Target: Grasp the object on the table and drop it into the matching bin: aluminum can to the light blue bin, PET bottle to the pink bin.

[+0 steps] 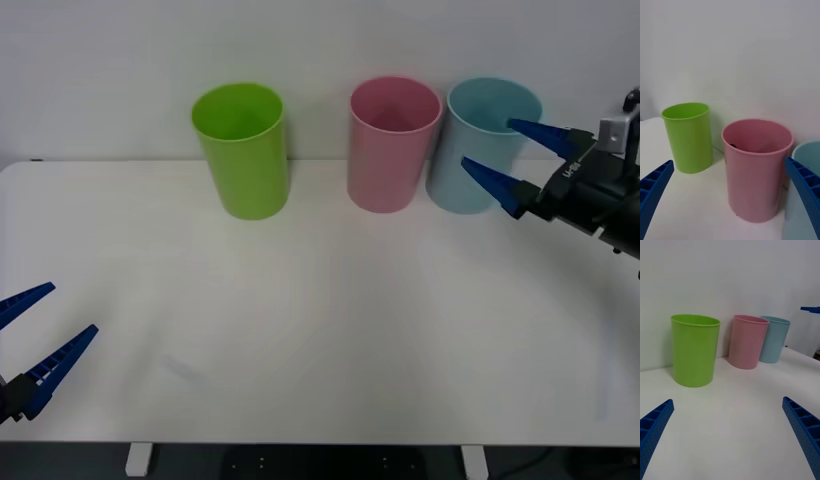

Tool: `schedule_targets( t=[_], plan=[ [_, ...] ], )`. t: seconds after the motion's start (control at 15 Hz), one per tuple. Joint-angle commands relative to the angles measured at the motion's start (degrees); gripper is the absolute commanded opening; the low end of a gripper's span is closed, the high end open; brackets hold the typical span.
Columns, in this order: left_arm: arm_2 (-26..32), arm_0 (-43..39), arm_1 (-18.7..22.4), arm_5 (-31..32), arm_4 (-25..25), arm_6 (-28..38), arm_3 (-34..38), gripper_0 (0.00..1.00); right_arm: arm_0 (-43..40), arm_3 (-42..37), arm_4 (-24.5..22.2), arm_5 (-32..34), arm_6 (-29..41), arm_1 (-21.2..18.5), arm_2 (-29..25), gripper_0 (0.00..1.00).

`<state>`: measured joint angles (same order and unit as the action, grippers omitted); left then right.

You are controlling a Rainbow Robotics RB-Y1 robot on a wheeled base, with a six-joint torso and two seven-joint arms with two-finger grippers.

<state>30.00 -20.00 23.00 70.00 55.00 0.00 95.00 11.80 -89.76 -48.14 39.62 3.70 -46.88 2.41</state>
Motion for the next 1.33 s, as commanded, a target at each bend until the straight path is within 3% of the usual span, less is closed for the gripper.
schedule_targets(
  t=[0.07, 0.53, 0.93, 1.33],
  plan=[
    [0.00, 0.00, 0.00, 0.00, 0.00, 0.00, 0.00, 1.00, -5.12, -0.06, -0.20, 5.21, -1.85, 0.03, -3.73, 1.00],
    [0.00, 0.00, 0.00, 0.00, 0.00, 0.00, 0.00, 1.00, -16.90, -0.06, -0.03, 9.78, -13.46, 0.03, -9.88, 1.00],
    [0.00, 0.00, 0.00, 0.00, 0.00, 0.00, 0.00, 1.00, -23.05, -0.06, -0.03, 11.54, -15.13, 0.21, -12.43, 1.00],
    [0.00, 0.00, 0.00, 0.00, 0.00, 0.00, 0.00, 1.00, -26.30, -0.06, -0.11, 12.86, -15.57, 2.84, -13.74, 1.00]
  ],
)
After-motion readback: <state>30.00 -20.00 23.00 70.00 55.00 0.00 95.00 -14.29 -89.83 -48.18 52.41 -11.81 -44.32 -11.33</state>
